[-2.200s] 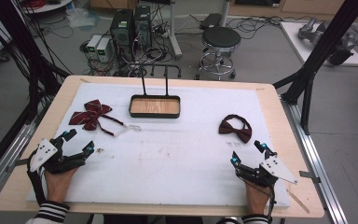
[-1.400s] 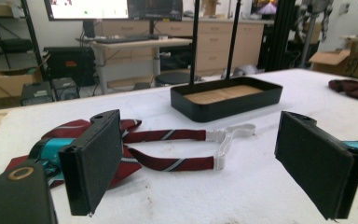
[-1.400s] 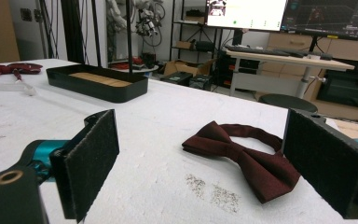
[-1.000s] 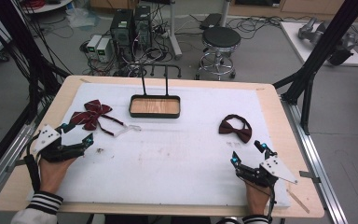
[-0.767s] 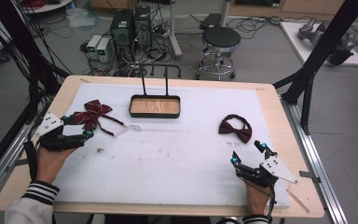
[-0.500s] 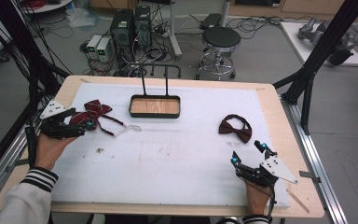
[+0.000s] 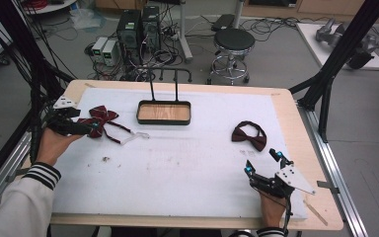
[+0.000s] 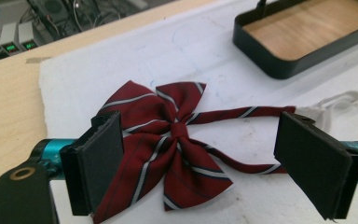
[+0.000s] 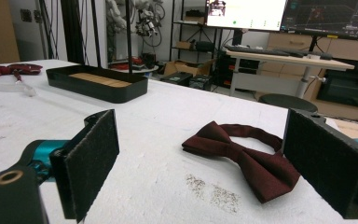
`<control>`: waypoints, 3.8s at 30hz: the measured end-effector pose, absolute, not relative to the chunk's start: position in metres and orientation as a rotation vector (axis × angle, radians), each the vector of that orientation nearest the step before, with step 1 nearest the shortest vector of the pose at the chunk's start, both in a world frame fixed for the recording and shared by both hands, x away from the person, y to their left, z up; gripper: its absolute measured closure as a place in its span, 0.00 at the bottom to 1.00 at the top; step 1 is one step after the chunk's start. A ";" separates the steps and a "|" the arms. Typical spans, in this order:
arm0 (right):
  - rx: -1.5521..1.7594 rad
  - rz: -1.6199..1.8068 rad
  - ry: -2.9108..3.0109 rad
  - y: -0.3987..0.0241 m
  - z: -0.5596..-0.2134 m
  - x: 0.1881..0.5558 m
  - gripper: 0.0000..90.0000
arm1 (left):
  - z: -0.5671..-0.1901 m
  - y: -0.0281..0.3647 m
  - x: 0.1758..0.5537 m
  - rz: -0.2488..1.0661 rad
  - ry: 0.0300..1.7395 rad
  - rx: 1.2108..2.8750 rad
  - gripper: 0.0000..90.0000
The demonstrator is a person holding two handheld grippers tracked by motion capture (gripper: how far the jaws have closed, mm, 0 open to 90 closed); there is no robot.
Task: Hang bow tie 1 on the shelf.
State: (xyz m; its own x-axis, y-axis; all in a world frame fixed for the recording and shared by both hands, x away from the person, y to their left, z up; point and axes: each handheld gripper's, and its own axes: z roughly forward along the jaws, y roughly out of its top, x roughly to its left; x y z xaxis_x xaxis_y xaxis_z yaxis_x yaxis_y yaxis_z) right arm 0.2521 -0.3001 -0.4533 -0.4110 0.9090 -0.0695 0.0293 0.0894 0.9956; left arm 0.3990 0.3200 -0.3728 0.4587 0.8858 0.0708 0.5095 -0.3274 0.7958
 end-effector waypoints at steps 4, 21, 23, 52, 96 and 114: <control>0.955 1.427 1.584 -0.301 -0.453 0.252 0.11 | -0.369 0.317 0.409 0.651 1.173 2.024 0.19; 0.957 1.427 1.581 -0.300 -0.453 0.252 0.11 | -0.380 0.302 0.447 0.526 1.287 2.161 0.21; 0.957 1.427 1.581 -0.300 -0.453 0.252 0.11 | -0.383 0.301 0.451 0.506 1.307 2.180 0.21; 0.956 1.433 1.579 -0.301 -0.453 0.252 0.11 | -0.413 0.292 0.472 0.407 1.509 2.241 0.41; 0.952 1.429 1.581 -0.301 -0.453 0.252 0.11 | -0.379 0.281 0.447 0.543 1.362 2.059 0.83; 0.948 1.420 1.588 -0.300 -0.453 0.252 0.11 | -0.341 0.271 0.421 0.703 1.192 1.871 0.83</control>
State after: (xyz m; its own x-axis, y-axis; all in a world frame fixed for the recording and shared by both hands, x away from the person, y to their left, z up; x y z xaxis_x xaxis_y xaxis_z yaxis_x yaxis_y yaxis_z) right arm 0.2518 -0.2996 -0.4533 -0.4103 0.9089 -0.0746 0.0265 0.0936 0.9953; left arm 0.4212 0.2711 -0.3414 0.4035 0.9142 0.0367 0.4746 -0.2435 0.8458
